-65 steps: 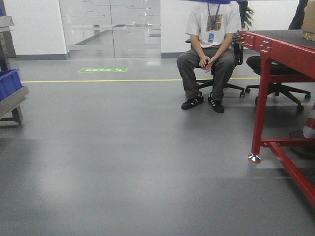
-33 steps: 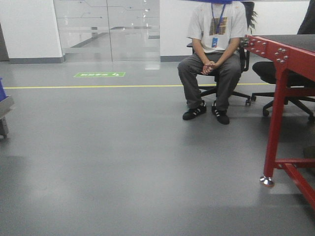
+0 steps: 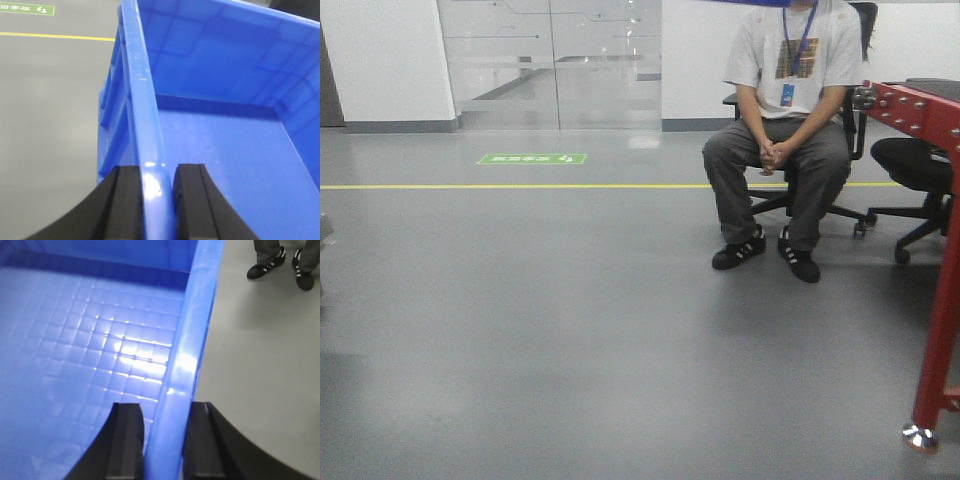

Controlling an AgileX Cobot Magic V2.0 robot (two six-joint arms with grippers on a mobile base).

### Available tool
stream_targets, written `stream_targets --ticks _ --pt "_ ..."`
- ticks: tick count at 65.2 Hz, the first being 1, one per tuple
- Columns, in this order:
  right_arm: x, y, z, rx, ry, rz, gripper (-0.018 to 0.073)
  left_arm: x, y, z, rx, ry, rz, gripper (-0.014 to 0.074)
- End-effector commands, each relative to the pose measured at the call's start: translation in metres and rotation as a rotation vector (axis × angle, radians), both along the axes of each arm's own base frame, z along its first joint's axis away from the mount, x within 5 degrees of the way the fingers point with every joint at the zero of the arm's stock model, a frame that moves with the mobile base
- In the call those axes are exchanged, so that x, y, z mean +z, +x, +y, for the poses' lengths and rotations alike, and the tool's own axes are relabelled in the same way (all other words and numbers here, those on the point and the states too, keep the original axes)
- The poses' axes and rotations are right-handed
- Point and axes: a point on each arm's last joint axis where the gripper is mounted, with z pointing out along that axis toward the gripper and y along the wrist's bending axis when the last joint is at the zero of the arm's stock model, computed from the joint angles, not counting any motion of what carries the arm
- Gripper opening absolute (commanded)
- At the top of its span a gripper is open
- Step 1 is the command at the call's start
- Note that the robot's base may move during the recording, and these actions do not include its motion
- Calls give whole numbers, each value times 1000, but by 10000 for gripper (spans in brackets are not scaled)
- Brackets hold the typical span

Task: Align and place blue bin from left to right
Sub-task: 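Drive across the floor carrying the bin past the seated person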

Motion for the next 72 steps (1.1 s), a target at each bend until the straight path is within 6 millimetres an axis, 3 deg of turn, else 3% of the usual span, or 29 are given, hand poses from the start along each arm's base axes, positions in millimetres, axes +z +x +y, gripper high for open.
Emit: stream_targets --ticks 1,72 --pt "19 -7 -1 32 12 -131 -70 20 -6 -1 -4 -38 -140 -111" --pt "19 -7 -1 32 12 -131 -70 19 -5 -1 -4 -37 -137 -111"
